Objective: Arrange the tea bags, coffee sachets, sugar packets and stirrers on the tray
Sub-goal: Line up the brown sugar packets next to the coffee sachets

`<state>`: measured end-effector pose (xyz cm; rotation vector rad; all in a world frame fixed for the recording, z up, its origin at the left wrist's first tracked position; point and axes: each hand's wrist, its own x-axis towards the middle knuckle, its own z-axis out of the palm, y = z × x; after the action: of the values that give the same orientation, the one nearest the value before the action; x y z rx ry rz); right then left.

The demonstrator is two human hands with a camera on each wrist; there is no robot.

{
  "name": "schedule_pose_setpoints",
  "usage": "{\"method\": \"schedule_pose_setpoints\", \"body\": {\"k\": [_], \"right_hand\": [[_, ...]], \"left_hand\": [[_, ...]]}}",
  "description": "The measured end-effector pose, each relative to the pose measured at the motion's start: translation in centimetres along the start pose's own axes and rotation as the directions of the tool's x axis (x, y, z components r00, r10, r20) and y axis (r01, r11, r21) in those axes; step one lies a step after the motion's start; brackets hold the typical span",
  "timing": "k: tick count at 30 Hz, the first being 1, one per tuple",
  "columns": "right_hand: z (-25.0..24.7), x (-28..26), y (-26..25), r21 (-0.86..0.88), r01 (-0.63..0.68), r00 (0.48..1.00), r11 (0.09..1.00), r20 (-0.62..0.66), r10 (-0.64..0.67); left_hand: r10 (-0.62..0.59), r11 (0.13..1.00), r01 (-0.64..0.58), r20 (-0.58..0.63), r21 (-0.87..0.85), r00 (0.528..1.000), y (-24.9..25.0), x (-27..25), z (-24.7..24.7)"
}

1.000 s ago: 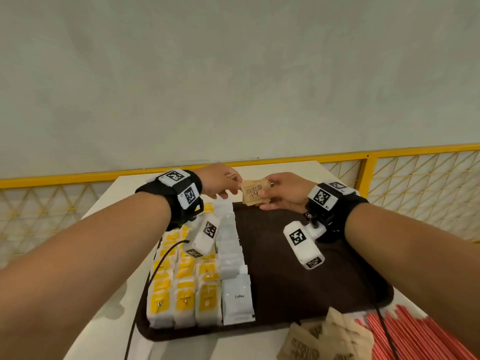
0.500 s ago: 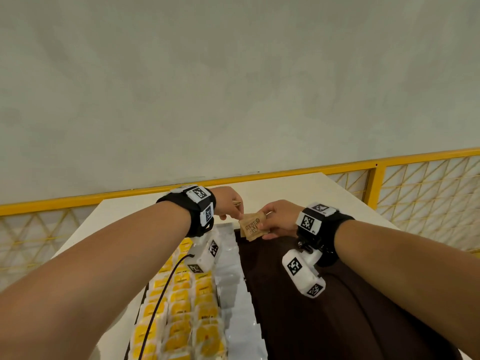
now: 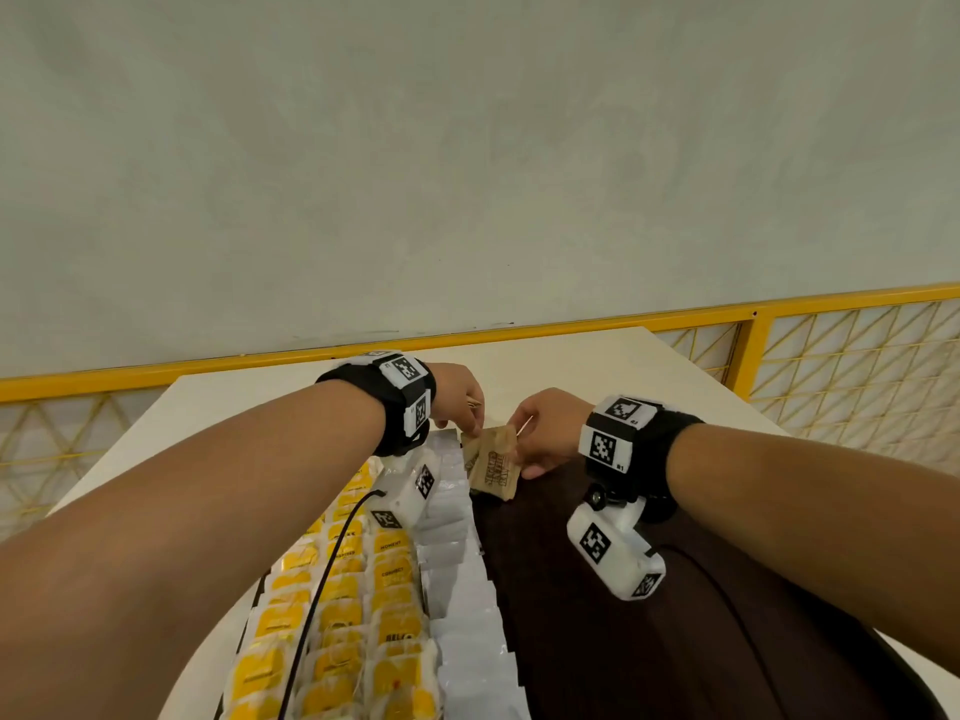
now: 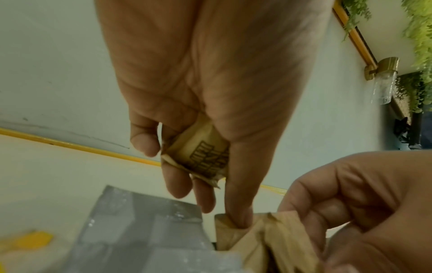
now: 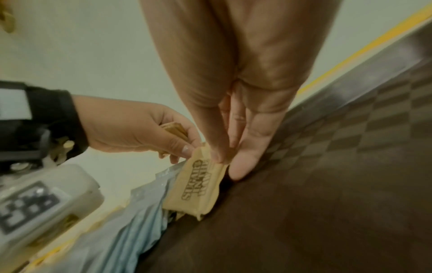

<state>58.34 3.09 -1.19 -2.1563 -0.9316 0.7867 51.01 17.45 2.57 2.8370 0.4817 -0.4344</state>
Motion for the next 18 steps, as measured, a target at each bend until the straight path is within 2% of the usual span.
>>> {"method": "schedule_pose_setpoints", "body": {"k": [10, 13, 15, 18], "right_hand": [[-0.3, -1.3, -0.9, -0.208, -0.02, 1.0, 0.978, 0.02, 0.024], [0.1, -1.0, -1.0, -0.225, -0.035, 0.999, 0.974, 0.021, 0.04], [0.1, -1.0, -1.0, -0.186, -0.045, 0.998, 0.981, 0.024, 0.05], [-0.2, -1.2, -0.9, -0.015, -0.071, 0.997, 0.997, 0.029, 0.071]], "left_hand": [[-0.021, 1.0, 0.021, -0.02, -0.022, 1.0, -0.4, 0.1, 0.4], [-0.019, 1.0, 0.018, -0.024, -0.019, 1.0, -0.1, 0.1, 0.4], [-0.017, 1.0, 0.016, -0.026, -0.023, 1.0, 0.0, 0.1, 0.5], [-0.015, 0.999, 0.014, -0.029, -0.03, 0.999, -0.1, 0.2, 0.6]]}}
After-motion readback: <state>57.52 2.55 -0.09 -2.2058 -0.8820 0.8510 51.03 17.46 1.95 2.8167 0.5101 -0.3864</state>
